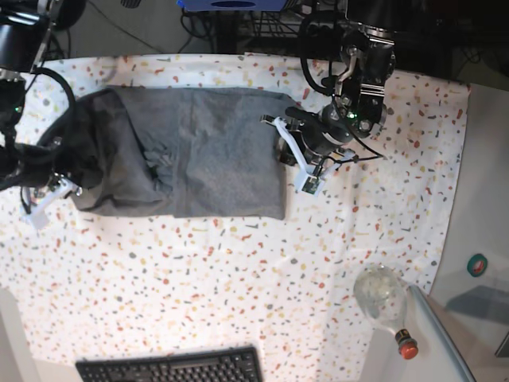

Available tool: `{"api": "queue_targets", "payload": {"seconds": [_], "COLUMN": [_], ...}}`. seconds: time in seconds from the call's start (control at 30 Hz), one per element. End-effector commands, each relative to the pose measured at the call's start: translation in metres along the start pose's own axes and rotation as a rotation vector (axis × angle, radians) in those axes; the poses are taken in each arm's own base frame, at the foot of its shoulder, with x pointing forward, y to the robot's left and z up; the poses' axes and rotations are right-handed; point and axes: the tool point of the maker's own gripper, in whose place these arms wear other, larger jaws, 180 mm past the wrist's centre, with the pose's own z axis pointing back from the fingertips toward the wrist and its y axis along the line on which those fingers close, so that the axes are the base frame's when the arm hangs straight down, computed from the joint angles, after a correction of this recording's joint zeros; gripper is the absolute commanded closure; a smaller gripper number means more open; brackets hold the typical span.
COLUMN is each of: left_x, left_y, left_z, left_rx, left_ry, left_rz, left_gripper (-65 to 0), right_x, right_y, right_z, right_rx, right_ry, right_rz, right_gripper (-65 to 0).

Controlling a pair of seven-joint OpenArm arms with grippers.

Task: Layout the t-shirt on the table in an organized manner, then fold the t-shirt properly
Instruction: 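Fold the held shirt end with the right gripper over toward the left gripper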

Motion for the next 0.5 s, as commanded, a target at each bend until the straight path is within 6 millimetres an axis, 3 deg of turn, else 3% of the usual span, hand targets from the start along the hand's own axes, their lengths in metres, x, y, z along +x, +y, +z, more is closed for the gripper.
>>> {"api": "queue_targets", "payload": {"seconds": [0.0,0.17,0.27,0.47], "left_x": [0.007,-0.005,-0.008,-0.006], "left_y": [0.009,0.032,0.043,0.038], "left_z": [0.006,0.014,0.018,0.016], "left_rx": [0.016,0.069,0.089,0.079], "left_ry": [-0.034,-0.021,-0.011,-0.016], "left_rz": [0.002,0.038,0.026,0.03], "left_gripper": [0.0,0.0,0.0,0.0], "right_x": [0.004,-0.009,-0.025,-0.046], "right_y": [0.019,0.068,0.092,0.132], "right_z": [0.004,-0.001,-0.015,-0.044], "right_rx": [0.048,0.13,0.155,0.193], "right_ry": [-0.015,-0.003,0.061,0.104], "right_rz": [0.011,0.023,0.091,0.089], "right_gripper": [0.0,0.0,0.0,0.0]}}
